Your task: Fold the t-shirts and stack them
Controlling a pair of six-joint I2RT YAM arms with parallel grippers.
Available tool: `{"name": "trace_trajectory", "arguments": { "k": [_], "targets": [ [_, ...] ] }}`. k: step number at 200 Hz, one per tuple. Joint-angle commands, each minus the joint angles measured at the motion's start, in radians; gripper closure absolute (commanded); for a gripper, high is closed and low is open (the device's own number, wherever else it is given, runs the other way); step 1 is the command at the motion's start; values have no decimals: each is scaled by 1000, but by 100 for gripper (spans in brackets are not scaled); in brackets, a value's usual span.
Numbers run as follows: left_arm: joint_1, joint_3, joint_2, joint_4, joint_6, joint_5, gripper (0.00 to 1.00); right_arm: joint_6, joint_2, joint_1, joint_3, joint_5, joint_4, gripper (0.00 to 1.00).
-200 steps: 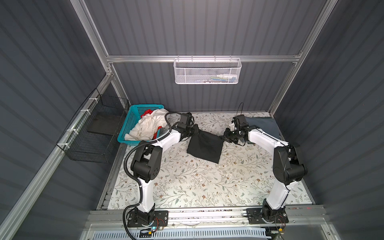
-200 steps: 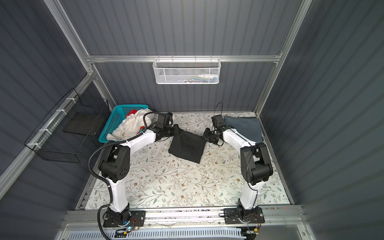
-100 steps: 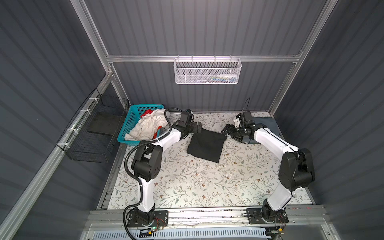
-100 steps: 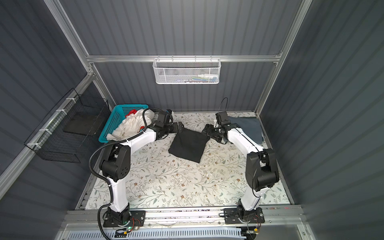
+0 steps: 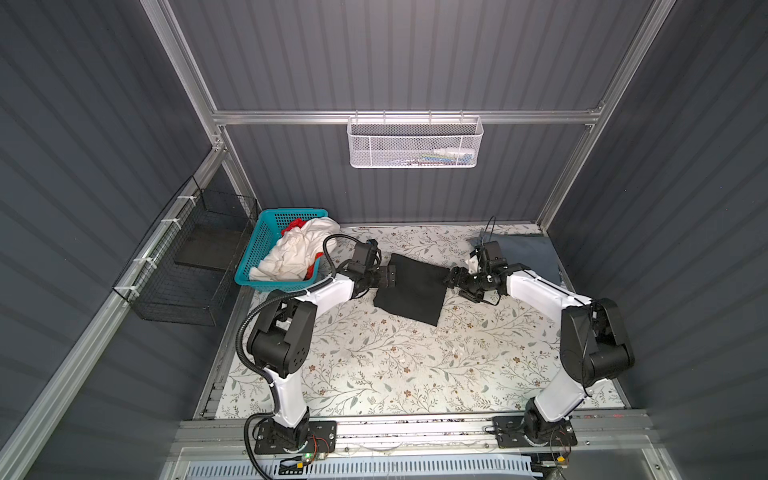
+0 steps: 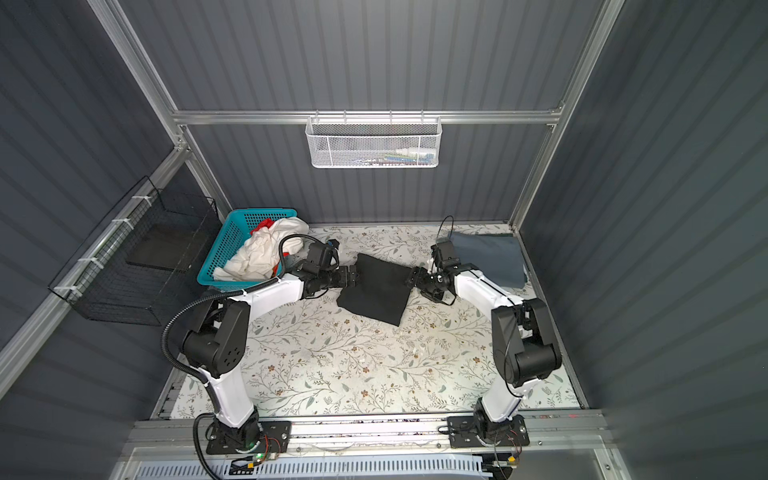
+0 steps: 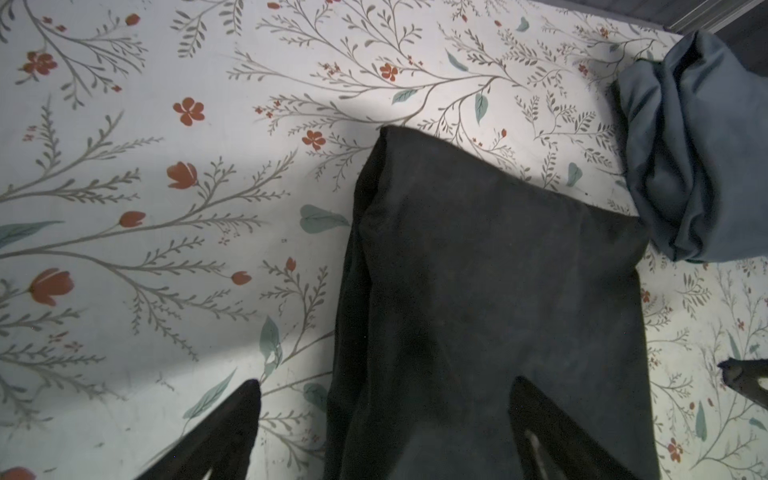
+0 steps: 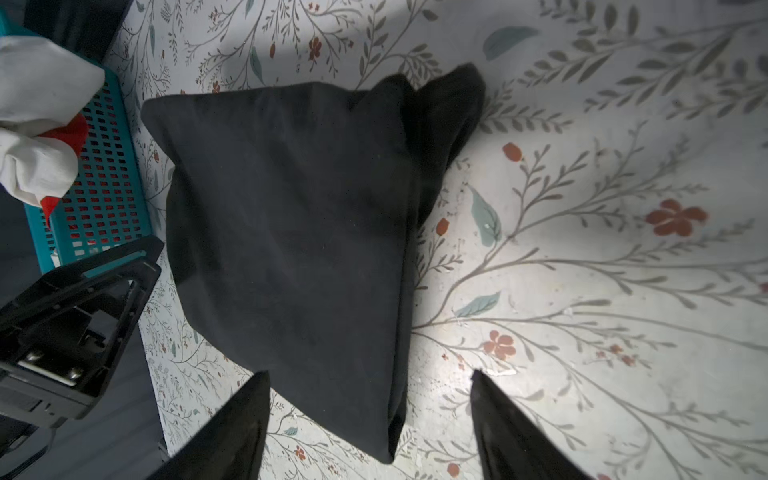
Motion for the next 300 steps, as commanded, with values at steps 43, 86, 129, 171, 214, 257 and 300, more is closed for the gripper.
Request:
{"name": "trace_trajectory", "arguments": {
  "k": [43, 86, 129, 171, 214, 257, 300],
  "targets": [
    [8, 54, 122, -151, 56, -72, 12, 49, 41, 27, -47, 14, 75, 25],
    [6, 78, 147, -211, 87, -108, 10, 45, 59, 38, -55, 35, 65, 25],
    [6, 88, 136, -212, 70, -60, 8, 60, 101, 43, -49, 34, 76, 25],
    [6, 86, 140, -208, 55, -5, 12, 104, 153, 59, -55, 35, 122, 25],
    [6, 81, 151, -214, 46, 21, 17, 145, 223, 81, -31, 35, 152, 35],
    [6, 78, 158, -233, 49, 35, 36, 150, 273, 97, 15, 96, 137, 44],
    [6, 58, 151, -242, 44, 24, 46, 106, 342, 105, 105, 141, 52, 60]
  ]
}}
